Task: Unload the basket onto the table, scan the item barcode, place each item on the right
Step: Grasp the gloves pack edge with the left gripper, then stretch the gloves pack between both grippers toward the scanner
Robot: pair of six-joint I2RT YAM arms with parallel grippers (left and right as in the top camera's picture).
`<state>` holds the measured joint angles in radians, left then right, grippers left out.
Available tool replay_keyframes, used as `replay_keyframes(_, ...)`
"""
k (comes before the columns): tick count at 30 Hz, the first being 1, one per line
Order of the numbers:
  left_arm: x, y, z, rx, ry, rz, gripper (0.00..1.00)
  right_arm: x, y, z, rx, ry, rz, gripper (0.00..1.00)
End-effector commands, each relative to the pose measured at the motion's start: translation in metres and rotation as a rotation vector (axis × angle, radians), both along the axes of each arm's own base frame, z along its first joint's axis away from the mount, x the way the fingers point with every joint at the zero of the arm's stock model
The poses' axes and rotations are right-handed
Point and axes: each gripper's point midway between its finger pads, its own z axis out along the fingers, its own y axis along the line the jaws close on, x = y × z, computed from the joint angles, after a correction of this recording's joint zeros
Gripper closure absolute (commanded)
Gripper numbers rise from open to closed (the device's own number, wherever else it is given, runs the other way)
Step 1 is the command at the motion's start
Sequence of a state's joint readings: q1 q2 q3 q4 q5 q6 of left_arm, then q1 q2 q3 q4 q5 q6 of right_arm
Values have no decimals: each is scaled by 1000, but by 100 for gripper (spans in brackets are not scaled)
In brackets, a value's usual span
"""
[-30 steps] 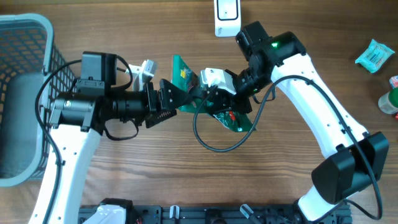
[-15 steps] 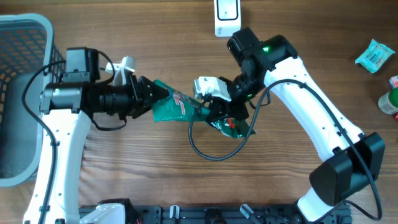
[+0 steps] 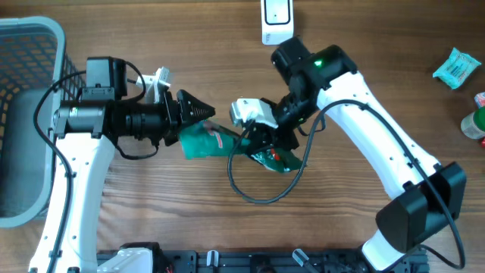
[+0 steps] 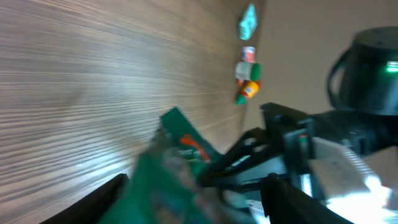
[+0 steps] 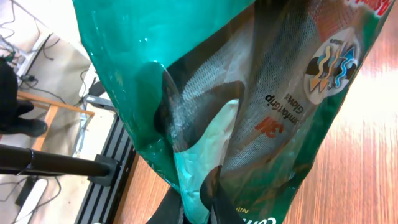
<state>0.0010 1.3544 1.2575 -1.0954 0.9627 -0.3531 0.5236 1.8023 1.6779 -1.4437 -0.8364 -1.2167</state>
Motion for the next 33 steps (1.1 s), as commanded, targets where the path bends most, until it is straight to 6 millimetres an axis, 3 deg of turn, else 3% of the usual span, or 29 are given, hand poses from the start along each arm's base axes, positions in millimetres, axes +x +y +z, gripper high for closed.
replay_keyframes(1,-7,-14,22,-142,-13,-63,39,4,4,11,27,-72,12,95)
replay_keyframes(5,-12,-19,32,-203,-8,-87,61,9,6,11,24,-73,-13,95)
replay_keyframes(7,-12,-19,32,-203,-6,-87,91,10,6,10,17,-74,-21,95)
replay_keyframes(8,-12,-19,32,-202,-8,-87,96,10,6,10,15,-70,-26,95)
replay_keyframes(9,-11,-19,32,-202,-14,-88,96,13,7,10,10,-61,-46,87)
replay_keyframes(11,-10,-19,32,-198,-18,-87,96,19,8,10,-7,-41,-104,59)
replay_keyframes(12,-9,-18,31,-192,-23,-85,96,25,9,9,-30,-26,-158,21)
replay_keyframes(14,-3,-13,22,-135,1,-37,96,46,9,2,-110,-3,-327,0)
replay_keyframes(17,14,9,-7,31,135,171,96,63,6,3,-164,-5,-452,0)
replay_keyframes(20,28,36,-29,141,292,435,96,75,6,22,-175,22,-579,1)
replay_keyframes(23,34,54,-40,117,523,753,96,85,-4,36,-209,-3,-709,0)
replay_keyframes(25,36,62,-43,79,630,906,96,81,-7,51,-179,-17,-736,0)
replay_keyframes(29,36,58,-41,-49,832,1071,96,79,-1,75,-98,-85,-725,0)
replay_keyframes(33,52,44,-22,-196,849,1042,96,60,16,62,-95,-119,-586,1)
